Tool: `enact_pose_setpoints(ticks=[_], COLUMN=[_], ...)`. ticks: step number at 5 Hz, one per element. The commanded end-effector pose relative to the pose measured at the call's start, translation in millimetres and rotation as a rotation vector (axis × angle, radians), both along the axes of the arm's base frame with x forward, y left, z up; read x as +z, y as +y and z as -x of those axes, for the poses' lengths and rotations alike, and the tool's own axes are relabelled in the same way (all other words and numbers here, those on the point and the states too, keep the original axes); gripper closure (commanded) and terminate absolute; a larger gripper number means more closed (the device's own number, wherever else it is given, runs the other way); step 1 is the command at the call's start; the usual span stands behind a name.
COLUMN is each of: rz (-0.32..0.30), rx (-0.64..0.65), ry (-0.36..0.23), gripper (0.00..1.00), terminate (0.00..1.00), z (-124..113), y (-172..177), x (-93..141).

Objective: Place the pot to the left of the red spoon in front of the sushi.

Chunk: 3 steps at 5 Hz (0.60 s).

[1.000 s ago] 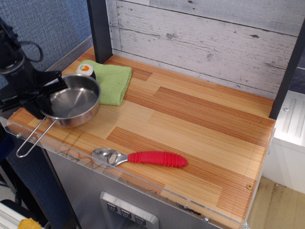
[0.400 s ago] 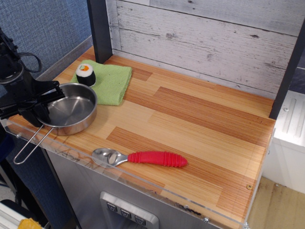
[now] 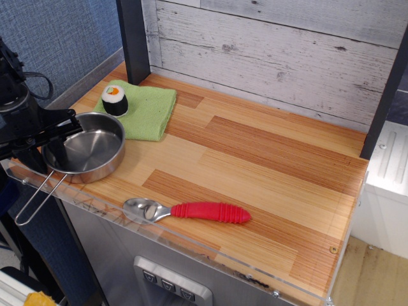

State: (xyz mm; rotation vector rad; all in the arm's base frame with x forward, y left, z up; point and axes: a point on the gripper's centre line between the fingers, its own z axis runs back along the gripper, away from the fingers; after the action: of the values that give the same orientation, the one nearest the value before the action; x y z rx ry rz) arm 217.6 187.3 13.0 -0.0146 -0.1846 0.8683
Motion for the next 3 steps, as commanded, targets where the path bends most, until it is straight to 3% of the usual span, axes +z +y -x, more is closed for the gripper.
enact_pose_setpoints(ticks=[1,2,3], rz=[-0.026,-0.026,0.051], rx=[0.012,-0.027,-0.048], ry=[-0.045,-0.089,-0.16], gripper=[0.0,0.0,0.0], terminate=[0.0,0.0,0.0], z=[8.7,4.2,-5.1], y=[5.9,5.5,3.1], x=[15.9,27.9,60.4])
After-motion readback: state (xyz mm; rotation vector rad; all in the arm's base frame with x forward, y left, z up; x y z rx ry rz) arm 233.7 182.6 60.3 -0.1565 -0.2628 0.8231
